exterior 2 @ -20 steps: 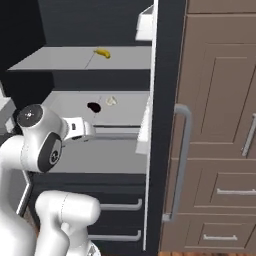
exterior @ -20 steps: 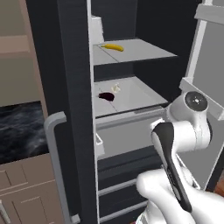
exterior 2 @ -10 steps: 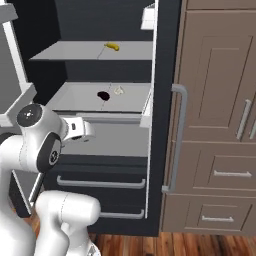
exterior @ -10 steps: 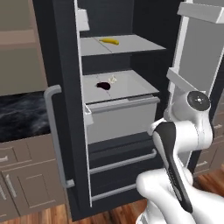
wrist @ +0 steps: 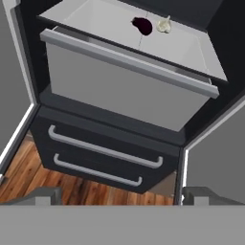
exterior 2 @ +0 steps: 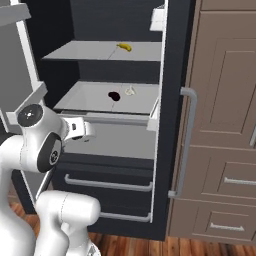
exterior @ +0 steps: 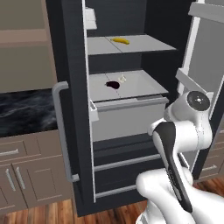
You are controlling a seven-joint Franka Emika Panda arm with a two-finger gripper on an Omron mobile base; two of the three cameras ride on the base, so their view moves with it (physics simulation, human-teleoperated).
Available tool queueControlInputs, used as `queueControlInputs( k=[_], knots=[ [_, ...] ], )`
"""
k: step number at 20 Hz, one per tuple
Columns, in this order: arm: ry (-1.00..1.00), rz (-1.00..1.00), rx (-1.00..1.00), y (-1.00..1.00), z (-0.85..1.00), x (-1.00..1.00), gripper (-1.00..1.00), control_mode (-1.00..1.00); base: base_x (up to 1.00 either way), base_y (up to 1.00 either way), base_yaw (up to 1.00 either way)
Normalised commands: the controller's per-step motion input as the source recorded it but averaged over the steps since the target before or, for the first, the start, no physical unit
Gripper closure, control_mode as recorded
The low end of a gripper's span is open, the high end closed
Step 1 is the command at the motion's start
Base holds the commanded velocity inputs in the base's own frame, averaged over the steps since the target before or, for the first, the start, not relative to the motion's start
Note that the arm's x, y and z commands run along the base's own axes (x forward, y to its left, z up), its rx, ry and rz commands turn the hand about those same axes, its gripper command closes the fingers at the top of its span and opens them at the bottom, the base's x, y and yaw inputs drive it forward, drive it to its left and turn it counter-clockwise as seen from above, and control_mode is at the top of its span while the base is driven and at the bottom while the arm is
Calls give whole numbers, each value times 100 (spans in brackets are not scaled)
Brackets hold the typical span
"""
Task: Place the eggplant in the correct fridge rack based on whether it is a fruit or vegetable. Finally, close the fridge door.
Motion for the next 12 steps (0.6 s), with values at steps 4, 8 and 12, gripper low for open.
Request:
queueControlInputs(
  k=[4,8,12],
  knots=[
    [0,0,0,0,0,0,-100,-100,0,-4,3],
    [0,0,0,0,0,0,-100,-100,0,0,0],
    [0,0,0,0,0,0,-100,-100,0,0,0]
  ],
)
